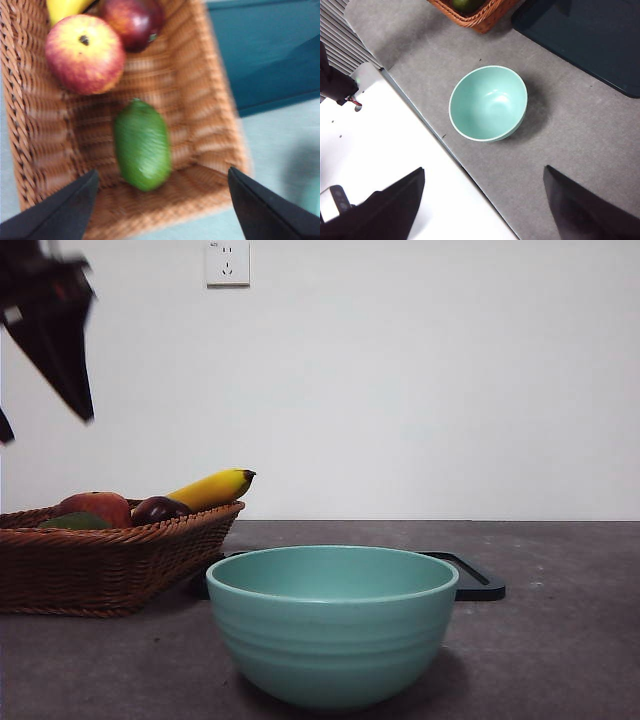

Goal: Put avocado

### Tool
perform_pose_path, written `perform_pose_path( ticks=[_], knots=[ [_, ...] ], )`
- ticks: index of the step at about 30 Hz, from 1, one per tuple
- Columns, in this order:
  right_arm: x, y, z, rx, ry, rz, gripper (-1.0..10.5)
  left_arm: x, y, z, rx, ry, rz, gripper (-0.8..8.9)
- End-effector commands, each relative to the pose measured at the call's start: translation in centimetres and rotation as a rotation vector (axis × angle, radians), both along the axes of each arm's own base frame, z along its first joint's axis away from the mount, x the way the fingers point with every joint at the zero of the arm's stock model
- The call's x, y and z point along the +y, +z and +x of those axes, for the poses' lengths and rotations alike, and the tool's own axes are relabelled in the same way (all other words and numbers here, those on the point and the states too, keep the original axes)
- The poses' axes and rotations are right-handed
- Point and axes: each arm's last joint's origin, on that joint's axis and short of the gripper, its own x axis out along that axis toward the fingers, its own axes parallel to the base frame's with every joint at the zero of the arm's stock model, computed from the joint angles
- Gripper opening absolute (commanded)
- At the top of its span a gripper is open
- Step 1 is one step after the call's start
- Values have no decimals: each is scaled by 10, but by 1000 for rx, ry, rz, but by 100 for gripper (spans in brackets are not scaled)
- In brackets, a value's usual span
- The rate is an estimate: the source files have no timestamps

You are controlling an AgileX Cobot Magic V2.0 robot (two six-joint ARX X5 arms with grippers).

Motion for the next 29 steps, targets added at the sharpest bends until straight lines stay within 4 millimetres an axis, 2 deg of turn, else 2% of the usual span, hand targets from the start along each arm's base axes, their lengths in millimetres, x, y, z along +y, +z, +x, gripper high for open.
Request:
perform_pose_path(
  ticks=[1,11,23,29],
  knots=[
    [1,5,1,-10,1,16,381,-7,-9,16,10,-22,47,403],
    [1,5,1,-5,-4,18,381,-22,-53,48,85,-21,154,405],
    [1,5,1,-4,-9,22,381,-26,-80,62,134,-23,171,395],
    [1,5,1,-5,-11,21,380,-27,-80,62,135,-24,170,209]
  ],
)
